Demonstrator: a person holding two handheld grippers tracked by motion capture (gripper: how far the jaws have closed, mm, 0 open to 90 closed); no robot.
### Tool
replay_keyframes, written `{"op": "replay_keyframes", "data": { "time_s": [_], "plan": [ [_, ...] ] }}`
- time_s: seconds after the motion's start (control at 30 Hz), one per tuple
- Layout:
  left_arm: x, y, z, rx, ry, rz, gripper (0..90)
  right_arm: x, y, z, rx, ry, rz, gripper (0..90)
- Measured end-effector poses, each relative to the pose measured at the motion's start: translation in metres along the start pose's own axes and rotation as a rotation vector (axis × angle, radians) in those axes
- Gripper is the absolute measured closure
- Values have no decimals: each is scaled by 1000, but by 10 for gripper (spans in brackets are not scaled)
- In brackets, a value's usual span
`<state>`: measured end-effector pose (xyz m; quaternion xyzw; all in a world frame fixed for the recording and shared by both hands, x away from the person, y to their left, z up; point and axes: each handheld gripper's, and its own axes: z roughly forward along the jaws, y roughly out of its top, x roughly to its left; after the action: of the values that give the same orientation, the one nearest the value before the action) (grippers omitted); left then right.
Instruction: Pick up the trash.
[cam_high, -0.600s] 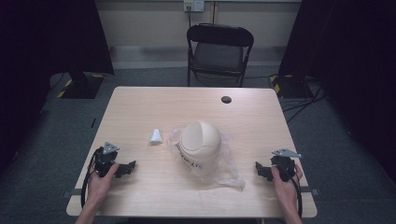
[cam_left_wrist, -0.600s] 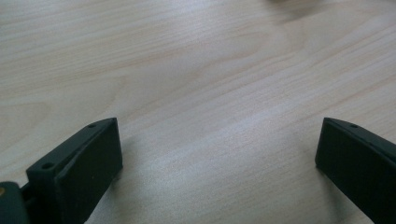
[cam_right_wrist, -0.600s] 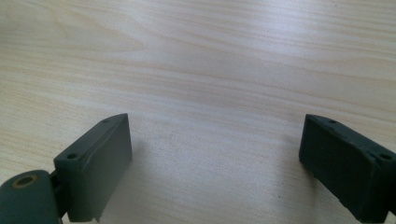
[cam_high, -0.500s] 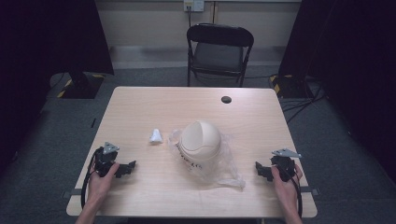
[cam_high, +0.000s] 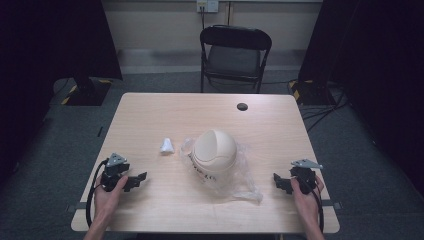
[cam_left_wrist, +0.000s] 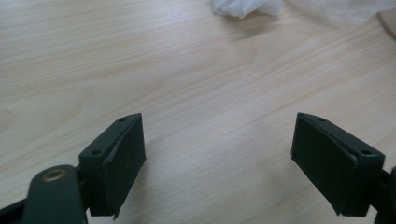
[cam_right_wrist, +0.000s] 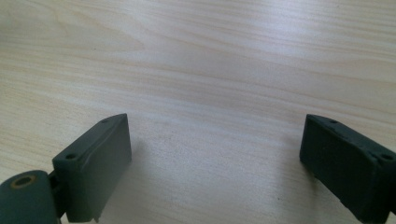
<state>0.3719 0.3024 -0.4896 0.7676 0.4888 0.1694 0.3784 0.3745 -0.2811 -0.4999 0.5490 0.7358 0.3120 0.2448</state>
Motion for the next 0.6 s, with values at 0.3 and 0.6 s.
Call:
{"op": "replay_keyframes", "data": {
  "time_s": [0.3,0.6],
  "plan": [
    [-21,19,-9,-44,-47,47,210,0,0,0,-1,0,0,83],
    [-36,42,-3,-67,-150,74,230,0,0,0,0,0,0,83]
  ]
}}
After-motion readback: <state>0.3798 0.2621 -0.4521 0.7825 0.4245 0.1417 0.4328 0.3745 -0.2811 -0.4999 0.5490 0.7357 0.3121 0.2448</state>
